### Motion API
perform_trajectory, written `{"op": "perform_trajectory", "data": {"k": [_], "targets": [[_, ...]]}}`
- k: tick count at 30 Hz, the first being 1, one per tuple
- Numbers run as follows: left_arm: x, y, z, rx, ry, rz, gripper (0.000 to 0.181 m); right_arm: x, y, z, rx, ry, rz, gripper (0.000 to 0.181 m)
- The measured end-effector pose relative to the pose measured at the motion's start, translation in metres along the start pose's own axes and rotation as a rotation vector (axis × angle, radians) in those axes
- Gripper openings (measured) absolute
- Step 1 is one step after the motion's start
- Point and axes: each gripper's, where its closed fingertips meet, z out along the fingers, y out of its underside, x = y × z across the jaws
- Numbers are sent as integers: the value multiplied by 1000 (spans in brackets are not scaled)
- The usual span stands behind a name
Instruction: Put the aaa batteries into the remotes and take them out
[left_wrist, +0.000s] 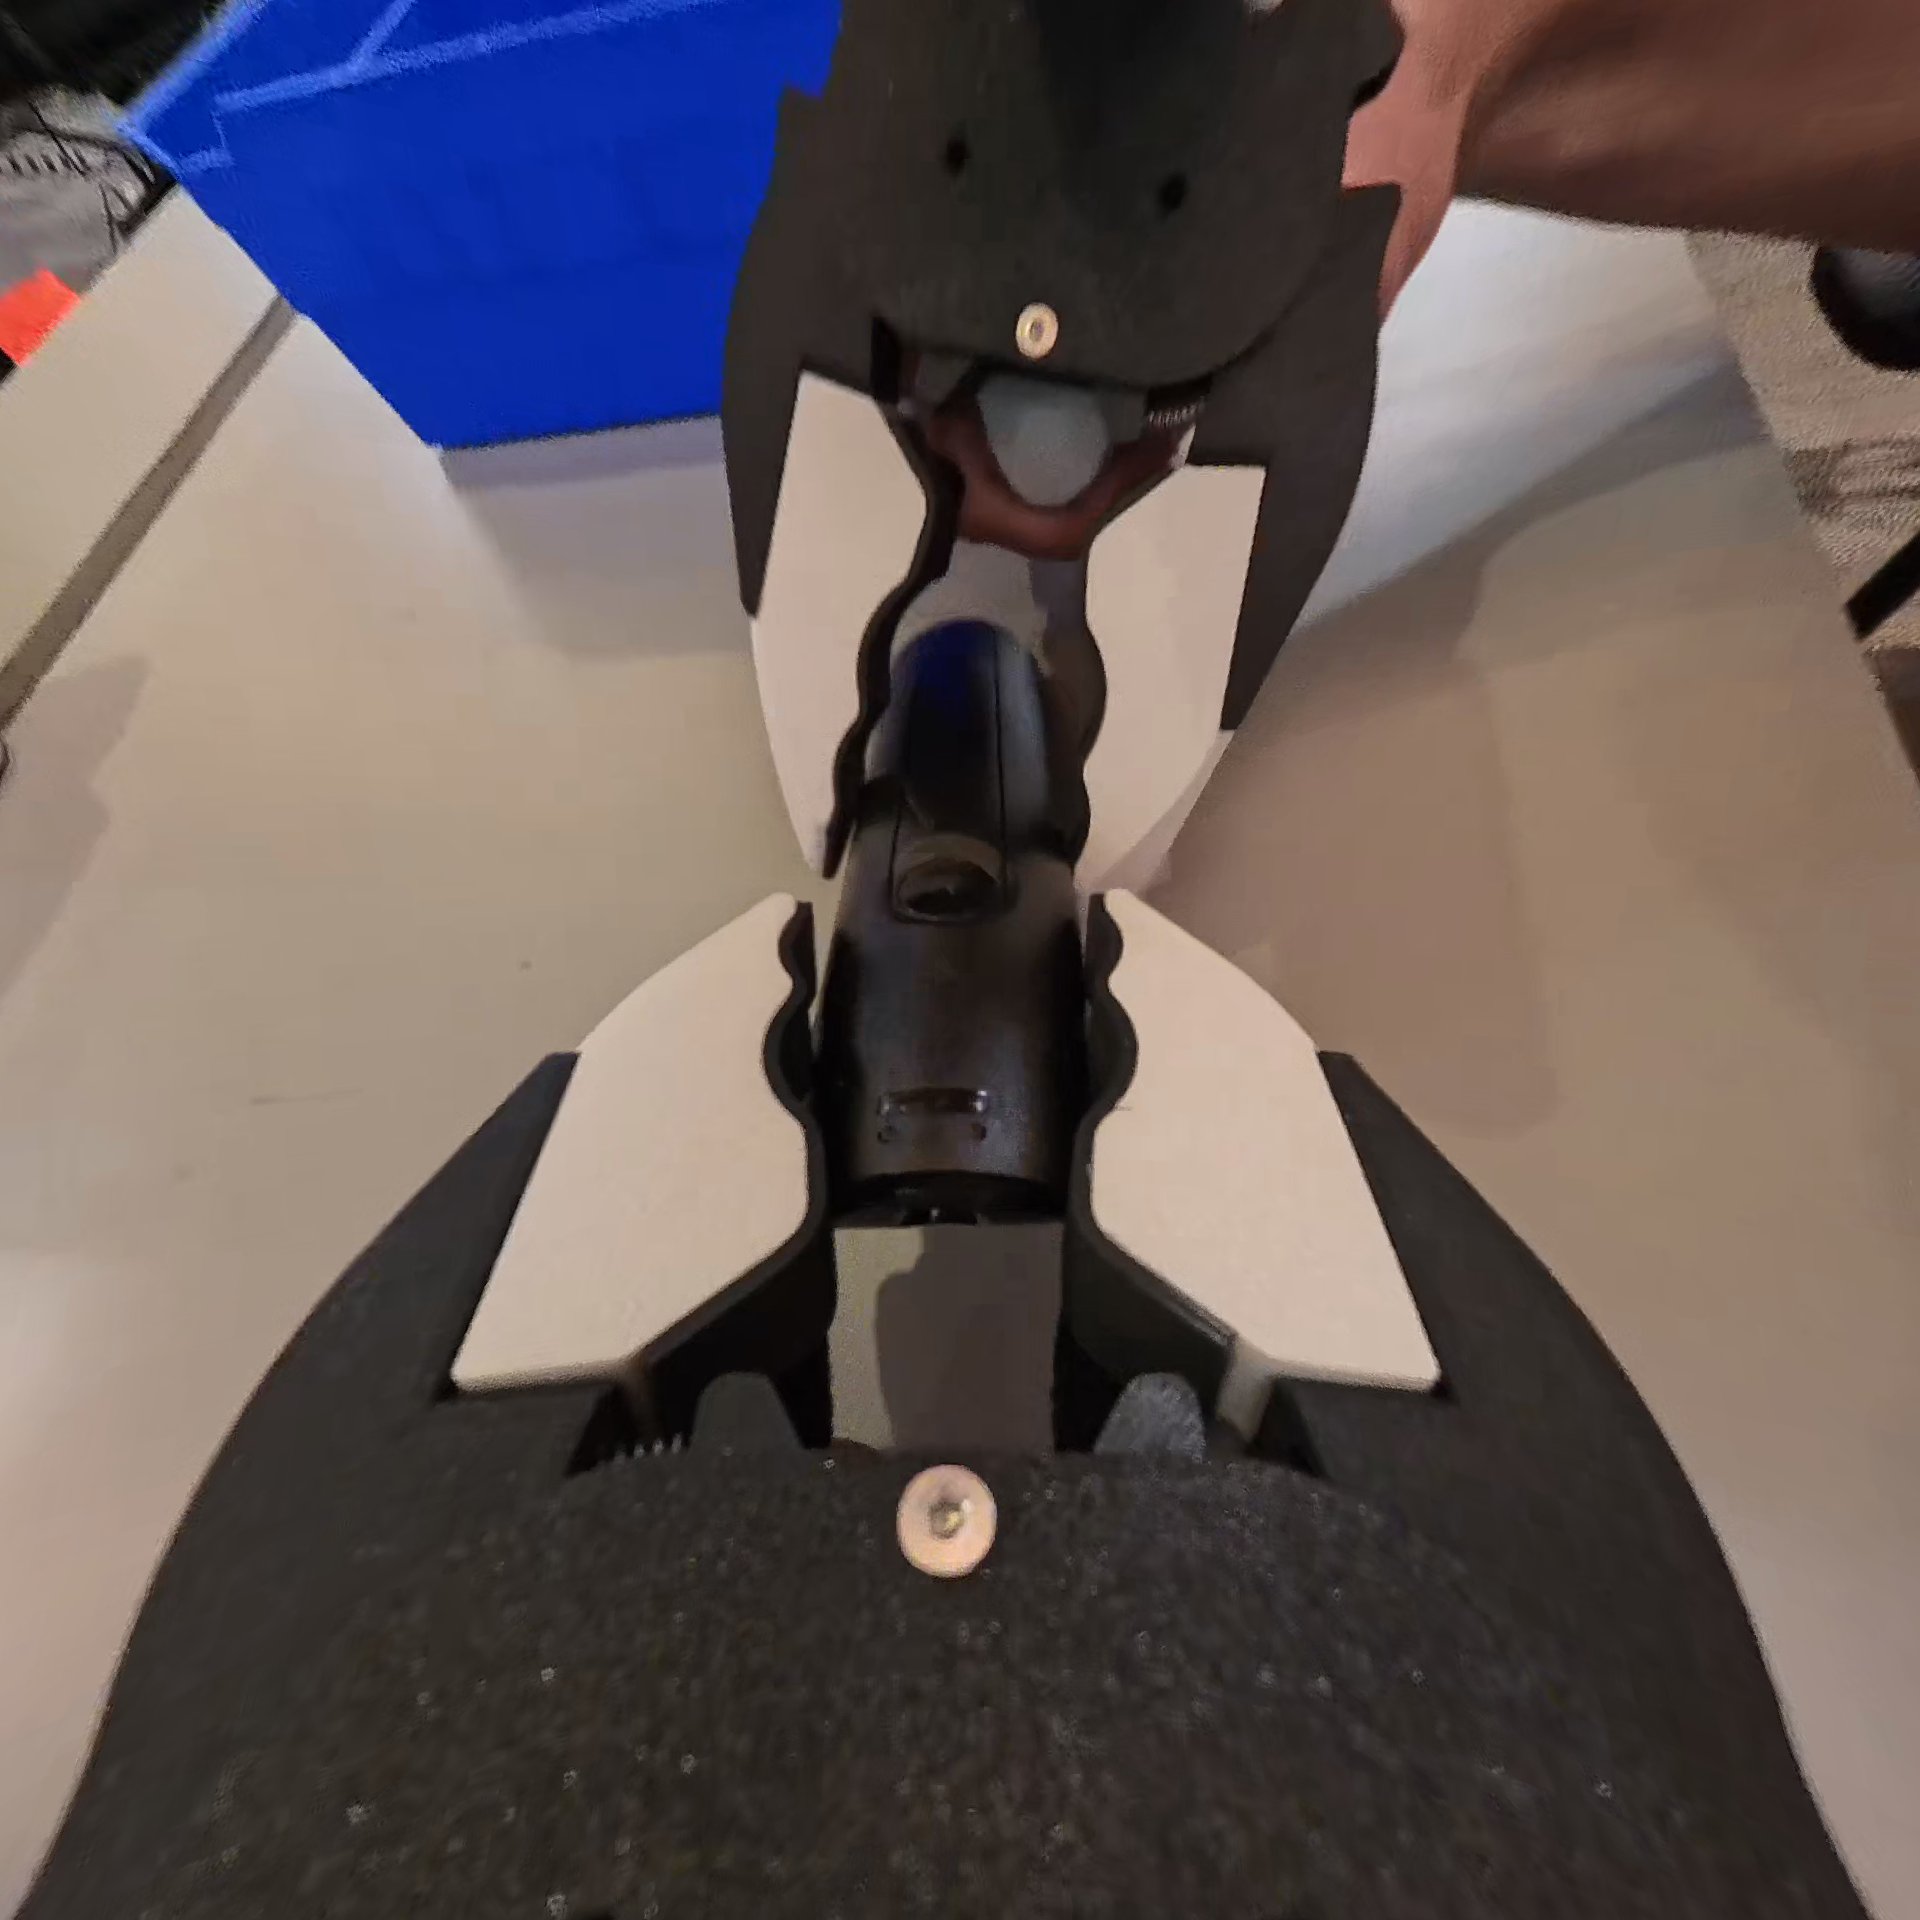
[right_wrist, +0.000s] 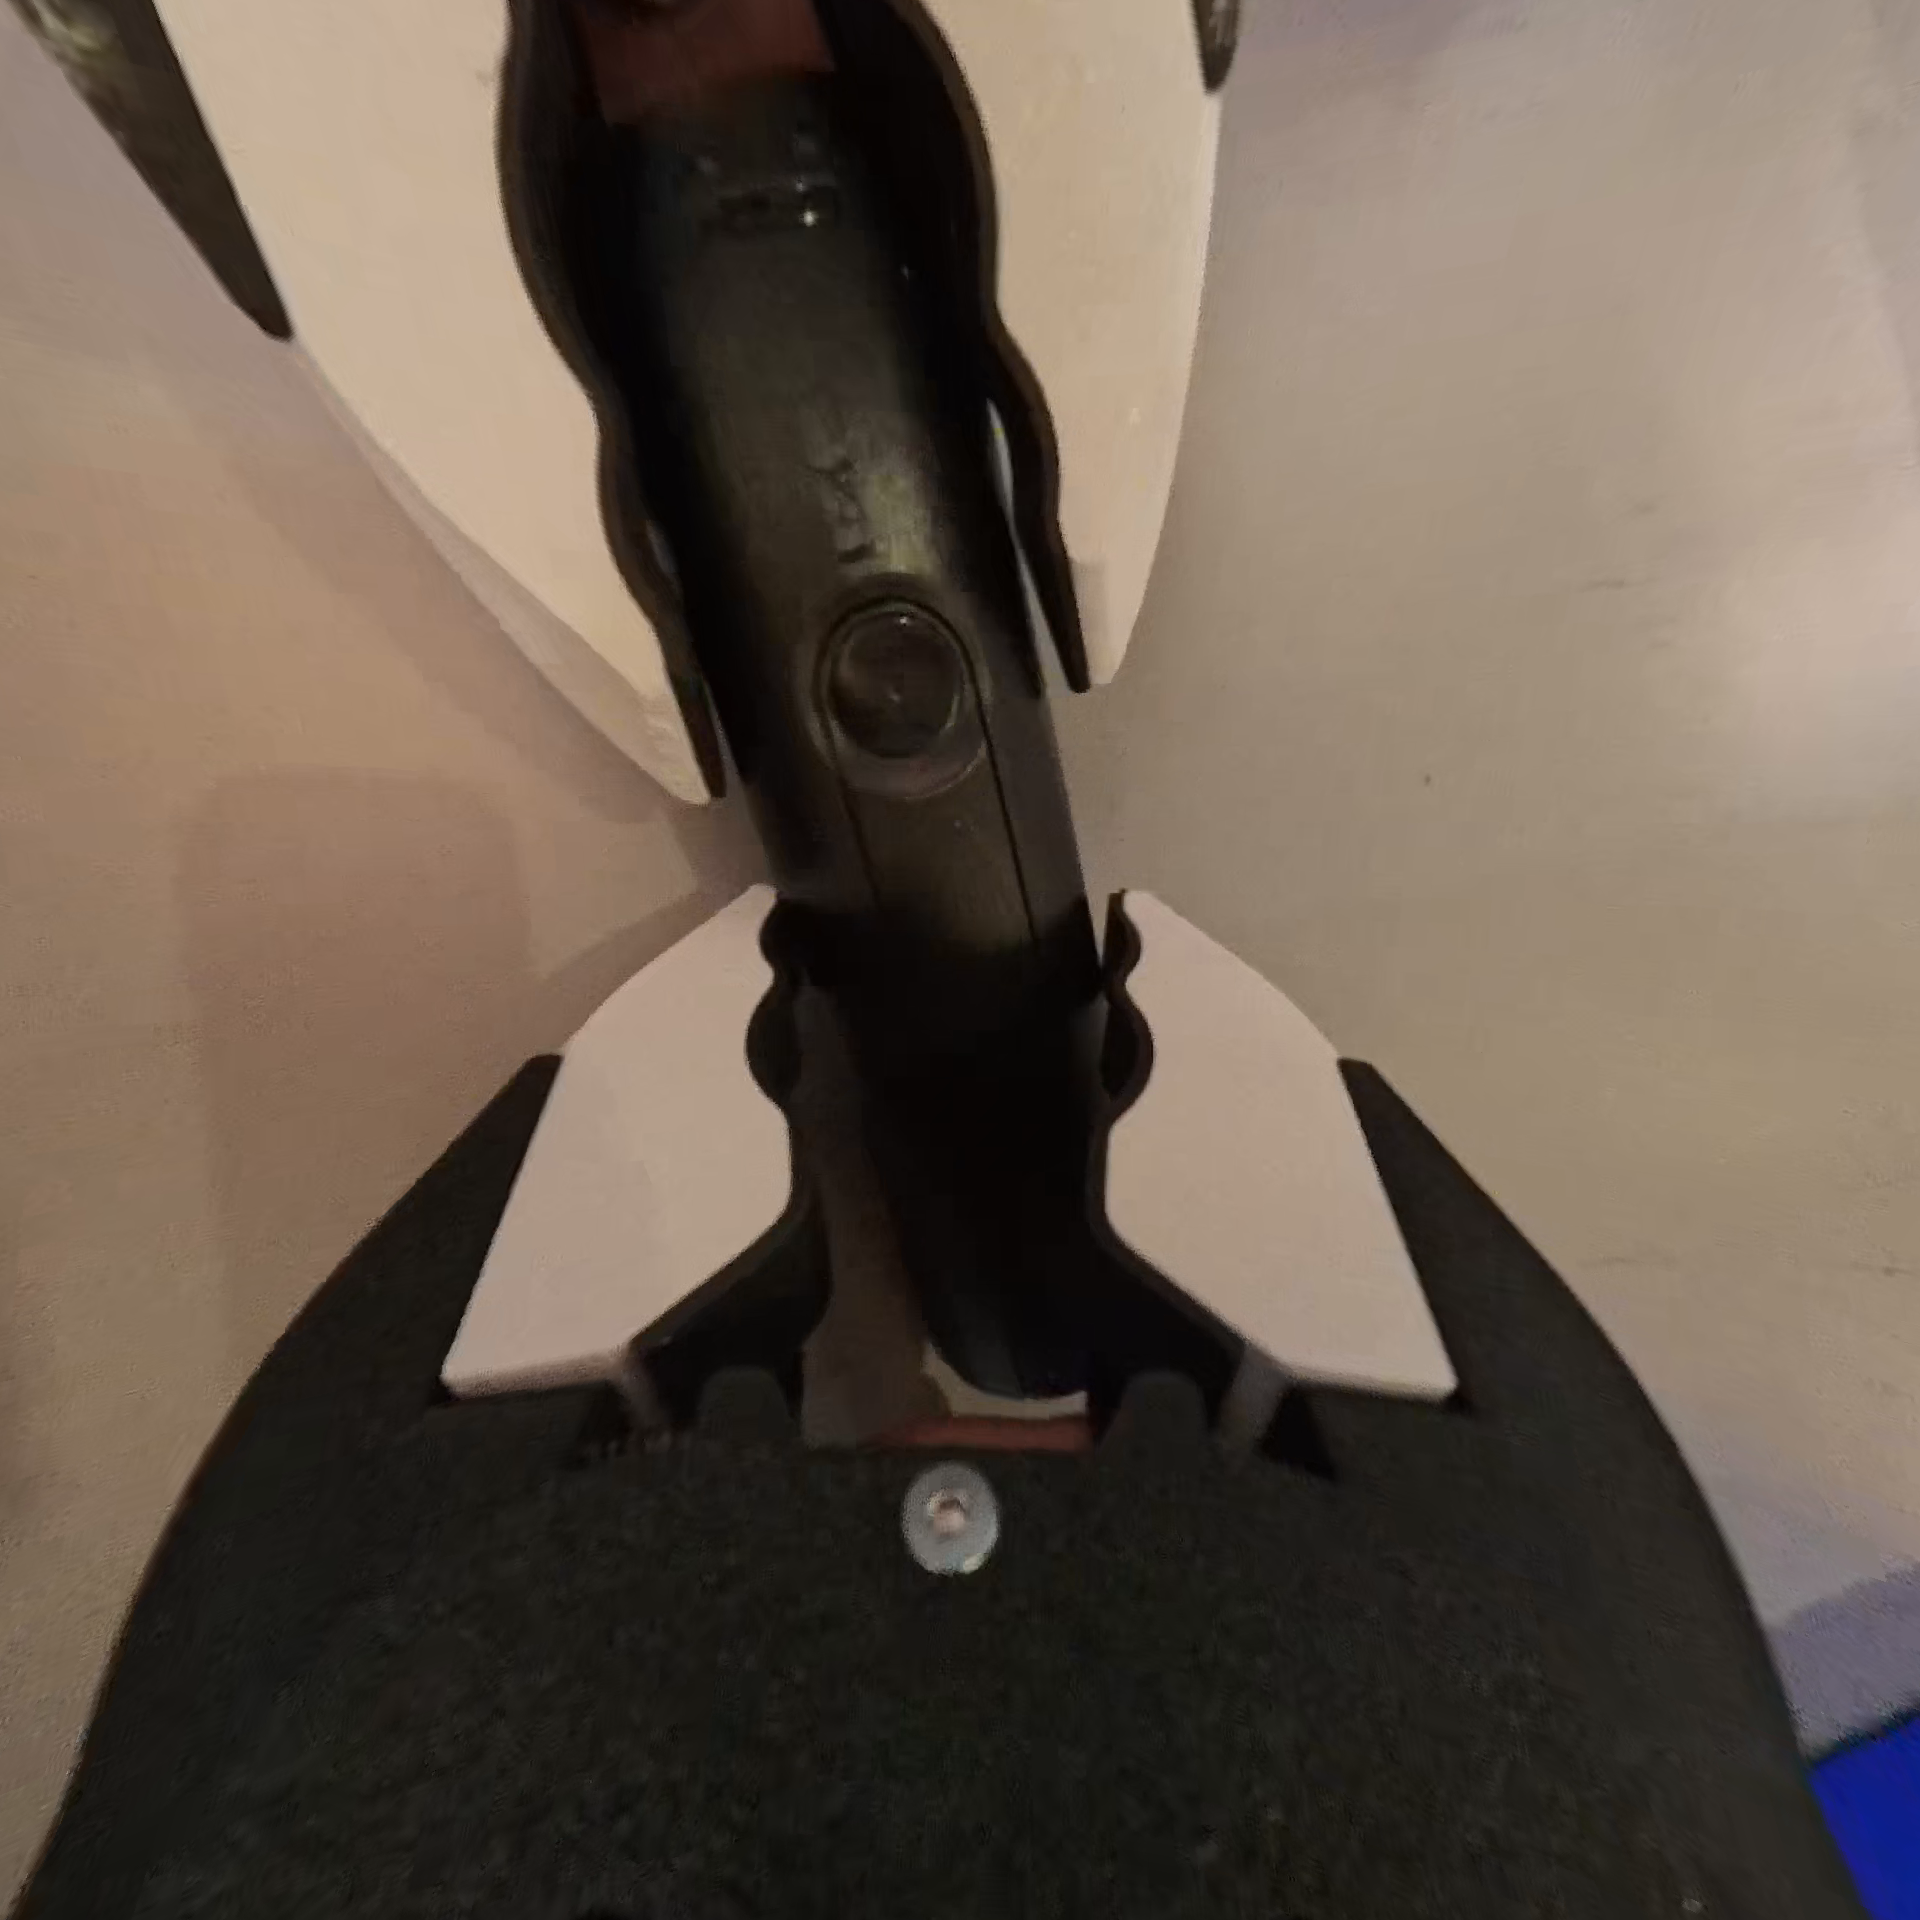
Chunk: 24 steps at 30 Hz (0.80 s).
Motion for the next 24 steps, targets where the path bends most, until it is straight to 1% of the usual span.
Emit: {"op": "perform_trajectory", "data": {"k": [3, 4, 5, 8, 9, 13, 17, 21, 24], "targets": [[-4, -15, -11, 120, -14, -5, 40, -1, -8, -5, 50, -17, 17, 53], [-7, -21, -16, 169, -16, -15, 43, 1, -11, -7, 71, -12, 34, 52], [-9, -25, -19, 201, -10, -34, 50, 2, -14, -9, 100, -16, 48, 52], [-15, -30, -25, 255, 8, -99, 68, 7, -23, -19, 199, -27, 105, 51], [-17, -31, -25, 270, 8, -115, 72, 7, -27, -22, 231, -32, 118, 50], [-20, -32, -26, 310, 33, -180, 71, 2, -37, -20, 297, -35, 121, 49], [-29, -27, -26, 307, 25, -237, 77, 5, -36, -19, 299, 1, 104, 49], [-28, -31, -29, 349, 74, -299, 73, 18, -43, -30, 380, 93, 119, 49], [-24, -38, -30, 390, 117, -332, 66, 17, -51, -29, 362, 154, 56, 49]]}}
